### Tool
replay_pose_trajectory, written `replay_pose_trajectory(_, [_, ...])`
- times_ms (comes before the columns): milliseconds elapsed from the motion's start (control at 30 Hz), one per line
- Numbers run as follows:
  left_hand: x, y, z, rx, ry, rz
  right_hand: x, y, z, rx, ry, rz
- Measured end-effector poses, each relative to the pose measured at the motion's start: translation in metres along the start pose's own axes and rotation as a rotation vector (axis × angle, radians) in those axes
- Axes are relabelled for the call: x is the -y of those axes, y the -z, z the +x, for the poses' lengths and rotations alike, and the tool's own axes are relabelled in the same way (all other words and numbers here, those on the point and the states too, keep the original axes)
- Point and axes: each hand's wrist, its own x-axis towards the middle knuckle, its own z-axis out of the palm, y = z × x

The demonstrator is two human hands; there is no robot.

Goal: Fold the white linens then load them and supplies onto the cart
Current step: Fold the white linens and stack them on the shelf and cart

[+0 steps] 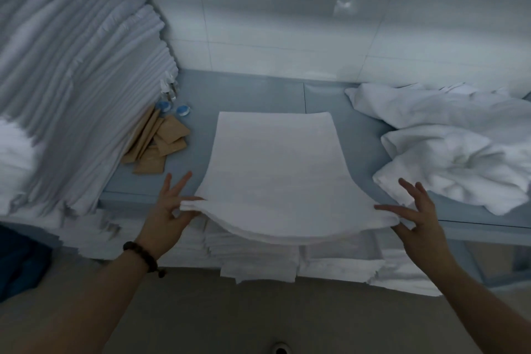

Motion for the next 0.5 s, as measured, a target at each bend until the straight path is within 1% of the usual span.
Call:
replay_pose_trajectory(100, [-0.02, 0.012, -0.016, -0.133, 0.059, -0.081, 0.028, 0.008, -0.011, -0.056, -0.09, 0.104])
replay_pose_trajectory(167, [-0.031, 0.018, -0.026, -0.202, 0.074, -0.111, 0.045, 0.011, -0.018, -0.116, -0.097, 0.137])
replay_pose_trajectory(267, [-0.045, 0.027, -0.036, -0.284, 0.042, -0.124, 0.065, 0.014, -0.027, -0.2, -0.102, 0.153])
replay_pose_trajectory(333, [-0.05, 0.035, -0.035, -0.298, 0.005, -0.137, 0.075, 0.016, -0.028, -0.248, -0.109, 0.162])
replay_pose_trajectory(400, [-0.053, 0.041, -0.028, -0.319, -0.035, -0.085, 0.081, 0.017, -0.023, -0.277, -0.124, 0.168])
replay_pose_trajectory(500, [-0.056, 0.042, -0.01, -0.352, -0.017, -0.023, 0.083, 0.014, -0.007, -0.315, -0.15, 0.166])
